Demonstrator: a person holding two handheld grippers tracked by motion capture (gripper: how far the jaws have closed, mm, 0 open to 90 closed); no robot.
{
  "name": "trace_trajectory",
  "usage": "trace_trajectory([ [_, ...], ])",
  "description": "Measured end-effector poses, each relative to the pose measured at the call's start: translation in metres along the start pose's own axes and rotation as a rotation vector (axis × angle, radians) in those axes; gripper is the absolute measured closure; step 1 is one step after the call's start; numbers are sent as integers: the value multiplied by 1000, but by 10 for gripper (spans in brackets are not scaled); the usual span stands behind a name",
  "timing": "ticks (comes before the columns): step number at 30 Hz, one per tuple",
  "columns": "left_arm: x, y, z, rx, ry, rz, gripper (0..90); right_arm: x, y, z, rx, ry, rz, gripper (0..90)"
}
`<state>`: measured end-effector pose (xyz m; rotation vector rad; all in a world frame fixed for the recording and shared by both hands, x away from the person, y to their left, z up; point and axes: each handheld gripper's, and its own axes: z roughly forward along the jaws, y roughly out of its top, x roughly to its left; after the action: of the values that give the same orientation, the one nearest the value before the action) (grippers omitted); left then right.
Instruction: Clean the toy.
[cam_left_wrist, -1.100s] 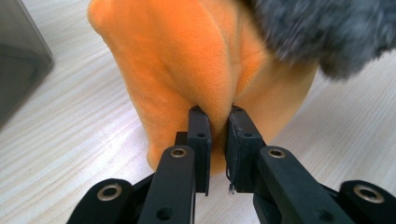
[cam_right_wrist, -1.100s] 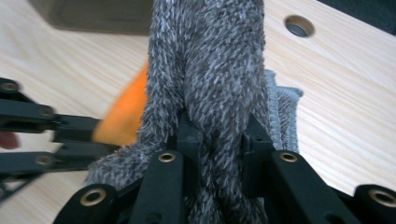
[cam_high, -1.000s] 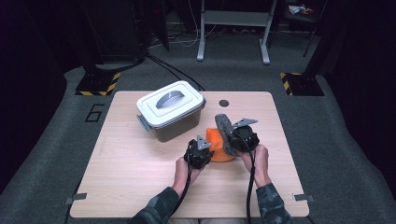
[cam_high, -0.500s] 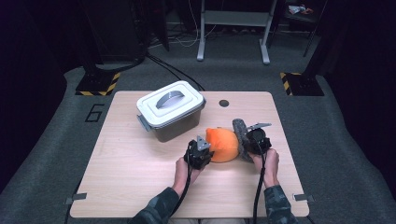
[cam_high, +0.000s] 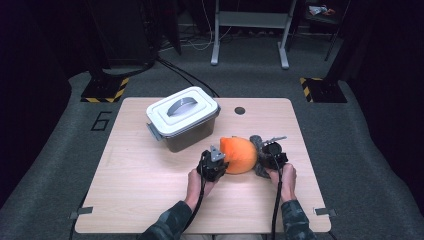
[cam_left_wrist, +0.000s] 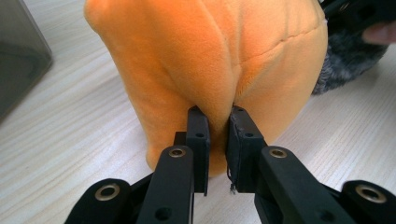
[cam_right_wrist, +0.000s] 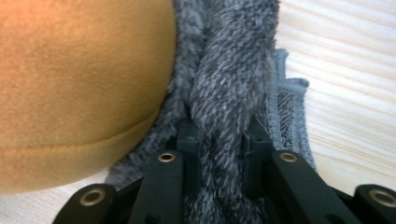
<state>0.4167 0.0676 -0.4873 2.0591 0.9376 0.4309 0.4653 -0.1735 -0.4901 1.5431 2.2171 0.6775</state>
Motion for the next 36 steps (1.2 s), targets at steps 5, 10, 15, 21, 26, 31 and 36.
trace_trajectory([
  [5, 1, 0, 0, 0, 0, 0, 803, -6, 8, -28, -61, -26, -11, 738],
  [10, 1, 0, -1, 3, 4, 3, 801, 5, 20, -61, -144, -22, -25, 737],
  [15, 2, 0, -1, 3, 7, 10, 800, 25, 33, -82, -216, 24, -73, 737],
  [21, 0, 0, 0, 6, 8, 11, 798, 48, 44, -97, -271, 107, -126, 737],
  [26, -1, 1, 0, -3, 17, 12, 797, 67, 50, -84, -248, 181, -136, 736],
  [31, -1, 1, 0, -4, 22, 10, 797, 82, 48, -61, -191, 148, -193, 733],
  [36, -2, 1, 0, -7, 21, 1, 797, 86, 46, -60, -194, 82, -218, 735],
])
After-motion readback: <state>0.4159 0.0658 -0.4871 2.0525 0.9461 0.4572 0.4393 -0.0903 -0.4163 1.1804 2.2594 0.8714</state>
